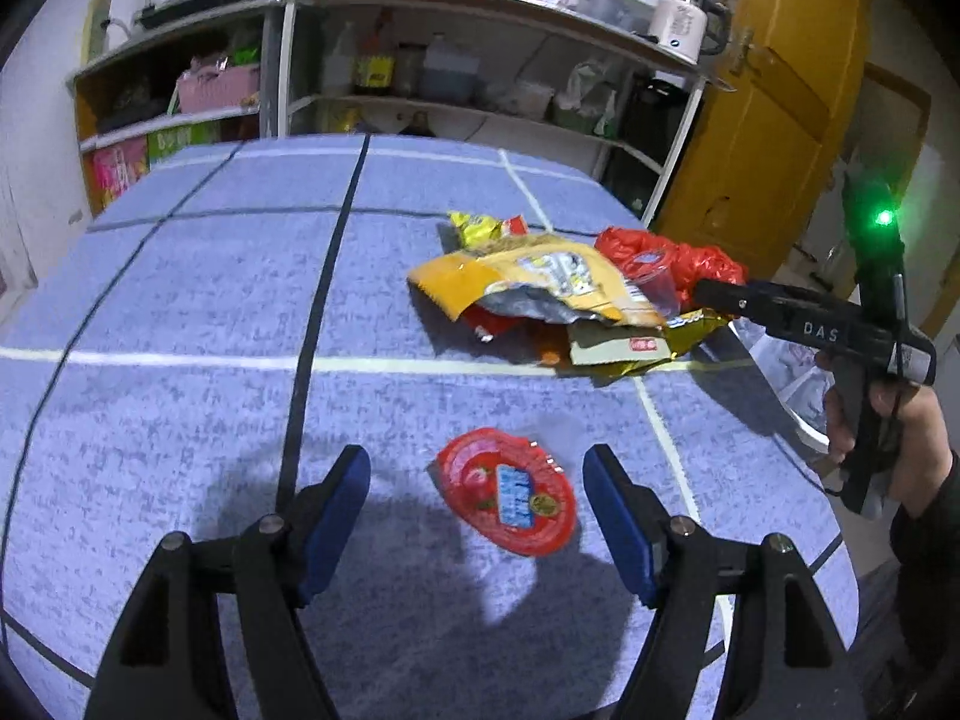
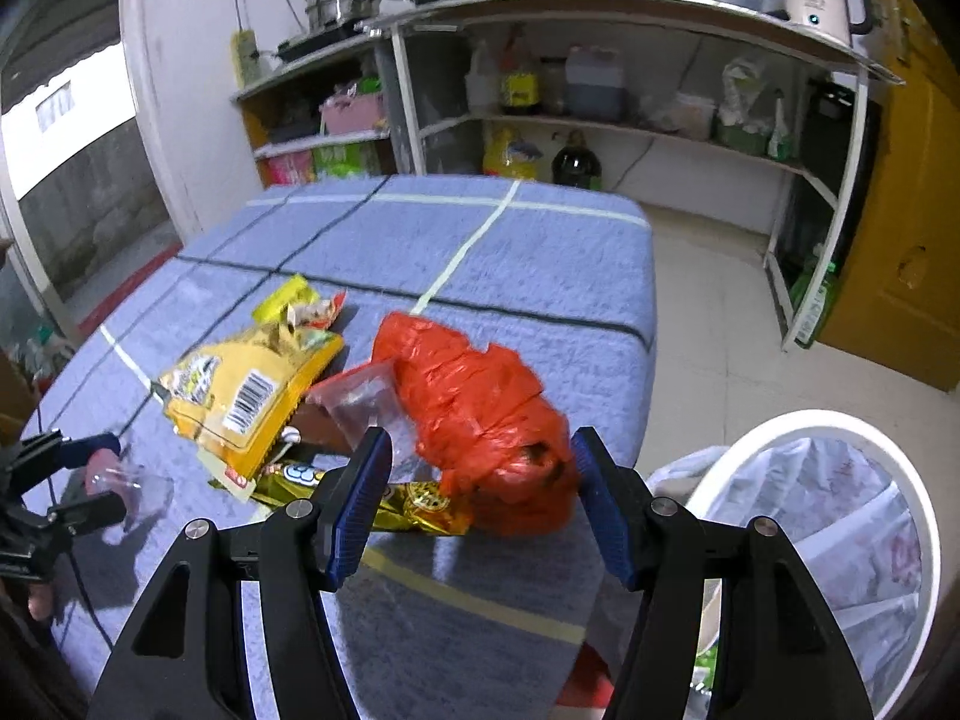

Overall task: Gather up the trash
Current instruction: 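Grasp the red-lidded cup lid with the left tool while the right tool grasps the red plastic bag, then move both tools over the bin and release the lid and red bag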

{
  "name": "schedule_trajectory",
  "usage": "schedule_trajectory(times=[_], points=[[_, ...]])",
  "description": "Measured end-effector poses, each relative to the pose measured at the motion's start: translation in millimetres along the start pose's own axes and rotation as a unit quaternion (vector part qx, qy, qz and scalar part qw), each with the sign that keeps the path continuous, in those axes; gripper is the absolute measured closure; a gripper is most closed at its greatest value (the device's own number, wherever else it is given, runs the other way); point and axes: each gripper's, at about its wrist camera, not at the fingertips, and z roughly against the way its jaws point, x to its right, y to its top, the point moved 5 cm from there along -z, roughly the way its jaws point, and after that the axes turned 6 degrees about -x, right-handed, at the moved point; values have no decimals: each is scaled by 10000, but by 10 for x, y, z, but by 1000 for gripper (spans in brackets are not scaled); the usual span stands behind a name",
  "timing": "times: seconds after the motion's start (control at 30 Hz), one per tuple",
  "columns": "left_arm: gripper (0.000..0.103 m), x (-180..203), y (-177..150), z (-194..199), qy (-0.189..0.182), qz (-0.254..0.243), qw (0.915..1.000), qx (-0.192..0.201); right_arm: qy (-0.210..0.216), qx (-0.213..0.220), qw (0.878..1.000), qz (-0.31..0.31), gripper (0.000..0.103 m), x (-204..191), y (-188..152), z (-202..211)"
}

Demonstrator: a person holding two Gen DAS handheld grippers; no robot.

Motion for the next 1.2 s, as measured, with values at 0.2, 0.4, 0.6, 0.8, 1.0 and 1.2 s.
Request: schedule_trajectory(times=[0.2,0.4,0.6,0.8,1.0,1.2], points=[[58,-19,-42,8,-75,49,9999,-71,164,-137,9984,-516,56,80,28,4],[59,16,-55,74,-61,-16,9999,90,182,-3,9982,-567,62,19,44,115],[59,30,-33,152,-78,-56,9996,274,159,259,9983,-505,63,-22,79,316],[59,136,88,234,-176,-42,9987,467,34,387,9970,-669,63,86,47,471],[59,491,261,204,-329,-315,9973,569,-249,479,9942,-927,63,329,-119,680],[59,964,453,183,-510,-607,9943,710,-580,627,9875,-1323,63,710,-380,995]])
